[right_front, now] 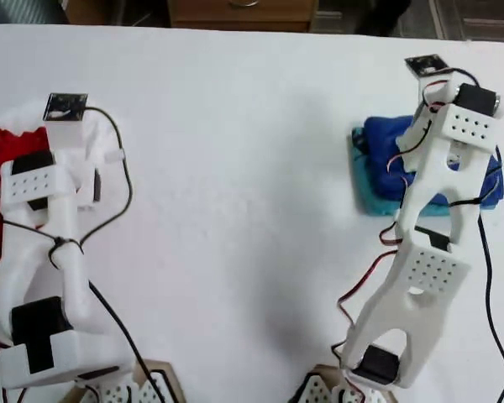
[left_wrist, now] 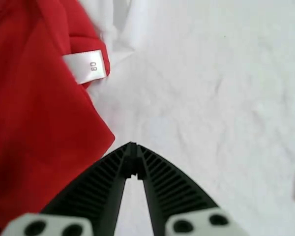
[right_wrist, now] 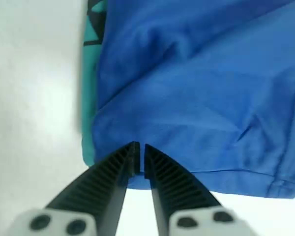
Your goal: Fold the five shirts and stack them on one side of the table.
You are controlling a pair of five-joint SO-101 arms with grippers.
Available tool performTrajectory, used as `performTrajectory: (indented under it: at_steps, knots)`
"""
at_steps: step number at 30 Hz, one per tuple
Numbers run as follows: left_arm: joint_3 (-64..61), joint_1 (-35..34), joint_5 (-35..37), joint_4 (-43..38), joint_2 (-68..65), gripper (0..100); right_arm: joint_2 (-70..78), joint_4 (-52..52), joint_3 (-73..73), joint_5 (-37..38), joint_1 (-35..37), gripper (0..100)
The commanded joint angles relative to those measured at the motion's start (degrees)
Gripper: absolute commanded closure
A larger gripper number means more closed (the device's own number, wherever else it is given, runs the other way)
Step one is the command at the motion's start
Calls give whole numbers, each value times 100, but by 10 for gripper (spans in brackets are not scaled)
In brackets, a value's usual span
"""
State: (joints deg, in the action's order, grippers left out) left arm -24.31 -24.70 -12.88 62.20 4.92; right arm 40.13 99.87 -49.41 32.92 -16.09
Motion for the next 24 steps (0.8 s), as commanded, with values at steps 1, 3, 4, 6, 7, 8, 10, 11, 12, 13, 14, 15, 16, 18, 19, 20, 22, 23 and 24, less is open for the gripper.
performTrajectory:
  at_steps: [1,3,4,6,7,8,10,11,12,13,14,15,16,18,19,20,22,23,24]
  knots:
    - [31,-53,-26,-79,264,972,-470,-154,62,-35,66,978]
    - [31,-62,-26,-53,264,972,-462,-347,158,35,-4,978]
    - [22,-62,-26,-53,264,972,-462,-462,308,176,-40,978]
    - [22,-62,-26,-53,264,972,-462,-725,765,360,-119,978]
    - [22,-62,-26,-53,264,972,-462,-866,1020,413,-163,978]
    - [22,-62,-26,-53,264,972,-470,-1024,1275,422,-207,978]
    - [22,-62,-26,-53,264,972,-523,-1376,1749,431,-338,978]
    - [22,-62,-26,-53,264,972,-541,-1481,1881,440,-418,978]
    - [22,-62,-26,-53,264,972,-585,-1508,1934,440,-514,978]
    - [22,-62,-35,-53,264,972,-646,-1516,1952,448,-602,978]
    - [22,-62,-44,-53,264,972,-716,-1508,1952,501,-699,978]
    - [22,-62,-44,-53,264,972,-822,-1490,1952,651,-778,978]
    - [22,-62,-35,-53,264,972,-954,-1429,1952,765,-831,978]
    - [22,-62,-26,-79,264,972,-1209,-1253,1969,888,-848,978]
    - [22,-53,-26,-88,264,972,-1332,-1130,1969,897,-822,978]
    - [22,-44,-26,-88,264,972,-1455,-1024,1969,888,-760,978]
    - [22,-26,-26,-88,264,972,-1763,-875,1969,879,-593,978]
    - [22,-26,-26,-88,264,972,-1930,-813,1969,870,-497,978]
    - [31,-26,-26,-88,264,972,-2105,-778,1969,844,-374,978]
